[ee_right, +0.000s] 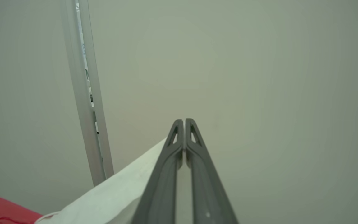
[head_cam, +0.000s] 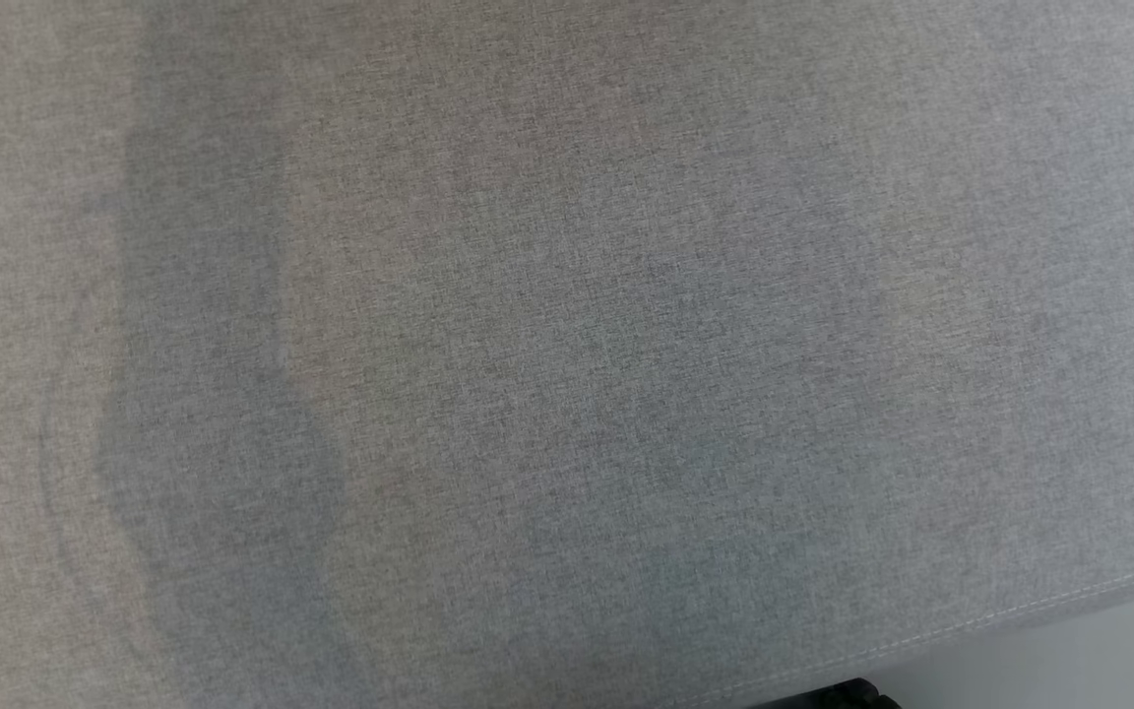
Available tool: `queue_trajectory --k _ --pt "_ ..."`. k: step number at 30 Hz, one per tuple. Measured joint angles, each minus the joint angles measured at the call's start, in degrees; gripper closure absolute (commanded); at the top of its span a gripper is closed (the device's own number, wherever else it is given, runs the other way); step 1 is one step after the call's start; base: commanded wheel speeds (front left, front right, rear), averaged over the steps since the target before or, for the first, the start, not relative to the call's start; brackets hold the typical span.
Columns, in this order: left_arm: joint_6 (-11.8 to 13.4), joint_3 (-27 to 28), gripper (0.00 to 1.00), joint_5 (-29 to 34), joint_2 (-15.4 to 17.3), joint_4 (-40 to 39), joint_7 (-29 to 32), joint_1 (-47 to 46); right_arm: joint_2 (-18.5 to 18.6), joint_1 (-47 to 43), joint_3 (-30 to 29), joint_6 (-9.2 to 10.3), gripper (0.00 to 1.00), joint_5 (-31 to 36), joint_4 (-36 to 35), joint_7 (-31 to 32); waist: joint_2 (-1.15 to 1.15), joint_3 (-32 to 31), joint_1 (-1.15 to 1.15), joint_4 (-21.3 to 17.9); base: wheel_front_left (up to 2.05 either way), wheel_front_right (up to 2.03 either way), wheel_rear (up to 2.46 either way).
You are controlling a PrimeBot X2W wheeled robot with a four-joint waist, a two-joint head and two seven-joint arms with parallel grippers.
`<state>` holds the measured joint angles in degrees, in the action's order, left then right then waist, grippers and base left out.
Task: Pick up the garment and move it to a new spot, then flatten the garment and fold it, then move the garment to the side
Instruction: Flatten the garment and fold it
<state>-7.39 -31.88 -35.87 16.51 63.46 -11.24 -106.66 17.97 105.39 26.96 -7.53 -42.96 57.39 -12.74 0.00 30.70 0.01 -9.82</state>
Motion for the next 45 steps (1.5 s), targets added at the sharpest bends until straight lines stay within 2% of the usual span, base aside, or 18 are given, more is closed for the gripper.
queue_trajectory --k 6,12,15,18,22,27,32,39,45 --pt "0.0 -0.2 1.00 -2.9 -0.5 0.0 -2.0 2.0 -0.1 -1.6 1.8 0.01 1.00 -2.5 -0.3 -1.0 0.00 -0.7 0.00 -0.3 0.00 0.00 0.00" --pt "0.0 0.6 1.00 -5.2 0.0 -3.4 -3.5 11.7 0.1 -10.5 3.4 0.01 1.00 -7.0 -5.8 -2.0 0.00 -3.0 0.00 0.0 0.00 0.00 0.00" --pt "0.2 5.4 1.00 -7.3 1.0 -8.7 -3.7 19.3 1.5 -18.1 4.5 0.01 1.00 -9.0 -10.7 -2.1 0.00 -4.7 -0.01 0.2 0.00 0.00 0.00" --pt "2.5 11.9 1.00 -6.9 3.0 -17.3 -3.8 30.0 3.1 -27.9 5.1 0.01 1.00 -11.3 -16.1 -2.2 0.00 -6.8 -0.01 0.4 0.00 0.00 0.00" --pt "5.2 17.9 1.00 -5.2 3.1 -28.4 -3.9 46.0 5.0 -39.4 5.2 0.01 1.00 -13.6 -22.7 -2.3 0.00 -9.3 -0.01 0.6 0.00 0.00 0.00" --pt "7.8 22.6 1.00 -3.3 0.0 -41.0 -3.9 65.6 7.8 -53.9 3.0 0.01 1.00 -15.8 -30.7 -2.3 0.00 -12.2 -0.01 1.1 0.00 0.00 0.00" --pt "9.3 24.3 1.00 -1.9 -3.7 -49.0 -3.9 80.6 9.3 -68.6 -0.7 0.01 1.00 -17.5 -36.8 -2.2 0.00 -14.5 -0.01 2.1 0.00 0.00 0.00" --pt "9.6 27.6 1.00 -0.5 -8.5 -53.5 -3.9 95.4 8.2 -86.8 -6.4 0.01 1.00 -17.8 -42.9 -1.2 0.00 -17.4 -0.01 2.8 0.00 0.00 0.00" --pt "9.1 29.9 1.00 0.4 -12.3 -54.2 -3.9 106.6 5.4 -102.2 -12.2 -0.01 1.00 -13.7 -47.6 0.6 0.00 -20.0 -0.01 3.3 0.00 0.00 0.00"
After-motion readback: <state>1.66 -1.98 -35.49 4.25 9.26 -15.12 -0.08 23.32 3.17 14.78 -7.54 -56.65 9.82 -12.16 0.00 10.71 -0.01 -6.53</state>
